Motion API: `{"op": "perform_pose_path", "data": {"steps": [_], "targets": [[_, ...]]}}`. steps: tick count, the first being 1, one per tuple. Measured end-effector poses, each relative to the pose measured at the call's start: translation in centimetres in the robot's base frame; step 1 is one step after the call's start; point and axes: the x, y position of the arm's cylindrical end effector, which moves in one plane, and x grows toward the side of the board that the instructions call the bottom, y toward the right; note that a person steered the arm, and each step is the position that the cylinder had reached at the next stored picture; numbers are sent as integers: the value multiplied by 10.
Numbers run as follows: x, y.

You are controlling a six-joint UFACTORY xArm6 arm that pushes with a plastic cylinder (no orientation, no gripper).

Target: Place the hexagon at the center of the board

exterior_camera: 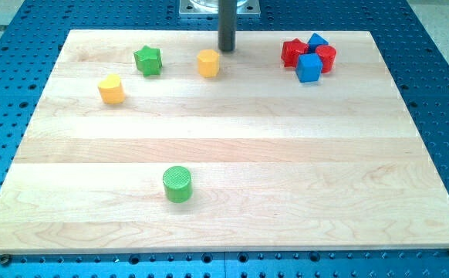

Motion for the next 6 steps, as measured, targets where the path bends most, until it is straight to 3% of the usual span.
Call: {"op": "perform_pose_path", "data": {"steps": [1, 3, 4, 6], "targets": [[38, -3], [24, -66], [48, -71], [78, 14]]}}
